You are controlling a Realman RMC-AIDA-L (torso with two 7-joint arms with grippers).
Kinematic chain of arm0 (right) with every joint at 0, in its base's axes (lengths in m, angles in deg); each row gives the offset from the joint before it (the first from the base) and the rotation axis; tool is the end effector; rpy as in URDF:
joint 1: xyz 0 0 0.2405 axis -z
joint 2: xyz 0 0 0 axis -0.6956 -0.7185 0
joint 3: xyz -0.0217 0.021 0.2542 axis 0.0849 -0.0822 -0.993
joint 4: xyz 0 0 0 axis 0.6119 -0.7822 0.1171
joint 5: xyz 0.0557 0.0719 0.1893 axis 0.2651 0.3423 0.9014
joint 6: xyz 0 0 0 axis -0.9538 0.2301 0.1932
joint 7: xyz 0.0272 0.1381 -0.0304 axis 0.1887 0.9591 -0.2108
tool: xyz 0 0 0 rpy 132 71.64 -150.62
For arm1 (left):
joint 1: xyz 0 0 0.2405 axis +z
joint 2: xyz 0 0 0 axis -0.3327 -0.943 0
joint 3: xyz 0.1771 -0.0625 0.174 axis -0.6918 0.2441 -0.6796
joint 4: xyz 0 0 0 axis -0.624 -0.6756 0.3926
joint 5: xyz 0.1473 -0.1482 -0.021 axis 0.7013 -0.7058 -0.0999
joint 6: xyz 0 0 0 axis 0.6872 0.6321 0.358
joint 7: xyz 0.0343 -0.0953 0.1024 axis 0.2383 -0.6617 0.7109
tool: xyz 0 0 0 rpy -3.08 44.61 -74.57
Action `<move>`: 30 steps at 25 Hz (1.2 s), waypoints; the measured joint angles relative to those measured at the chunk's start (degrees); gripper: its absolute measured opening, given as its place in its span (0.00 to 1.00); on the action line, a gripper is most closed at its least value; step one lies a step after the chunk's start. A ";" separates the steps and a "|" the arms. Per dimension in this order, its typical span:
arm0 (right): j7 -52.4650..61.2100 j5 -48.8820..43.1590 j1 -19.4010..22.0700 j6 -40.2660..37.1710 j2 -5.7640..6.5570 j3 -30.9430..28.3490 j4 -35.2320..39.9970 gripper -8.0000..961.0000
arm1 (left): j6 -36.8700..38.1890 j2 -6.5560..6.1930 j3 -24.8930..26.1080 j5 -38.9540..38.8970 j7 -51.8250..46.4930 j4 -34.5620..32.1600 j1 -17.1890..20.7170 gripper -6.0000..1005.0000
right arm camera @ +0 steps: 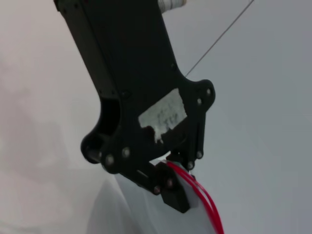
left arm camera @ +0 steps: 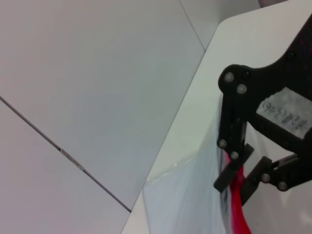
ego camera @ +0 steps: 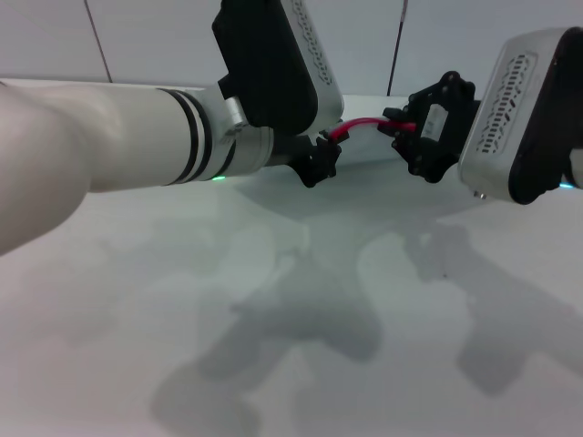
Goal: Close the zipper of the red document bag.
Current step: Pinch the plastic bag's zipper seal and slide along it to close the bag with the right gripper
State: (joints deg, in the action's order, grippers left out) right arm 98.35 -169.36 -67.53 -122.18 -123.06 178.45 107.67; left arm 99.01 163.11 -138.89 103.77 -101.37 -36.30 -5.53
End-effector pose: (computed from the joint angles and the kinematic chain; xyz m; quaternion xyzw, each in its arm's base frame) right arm 0.1334 0.3777 -0.0181 -0.9354 -0.1146 -0.0043 0.3345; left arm -0.0997 0.3632 -0.0333 -0.9355 0.0352 0.0138 0.3514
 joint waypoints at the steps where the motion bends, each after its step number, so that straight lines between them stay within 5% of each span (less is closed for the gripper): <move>1: 0.00 0.00 -0.01 0.01 0.00 0.11 0.02 0.14 | 0.00 0.00 0.02 0.00 0.00 0.00 0.00 0.05; 16: 0.00 0.00 0.40 1.95 -0.01 -0.27 -1.20 0.10 | -0.52 0.06 -0.20 1.26 0.00 -0.01 0.24 0.05; 30: 0.46 -0.53 0.11 6.87 0.18 -4.09 -7.26 0.09 | -0.76 0.08 -0.01 3.13 0.09 -5.64 4.53 0.05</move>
State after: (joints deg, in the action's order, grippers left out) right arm 98.80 -169.89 -67.41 -115.31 -122.88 174.35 100.41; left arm 98.25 163.19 -138.90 106.90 -101.28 -41.94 -1.00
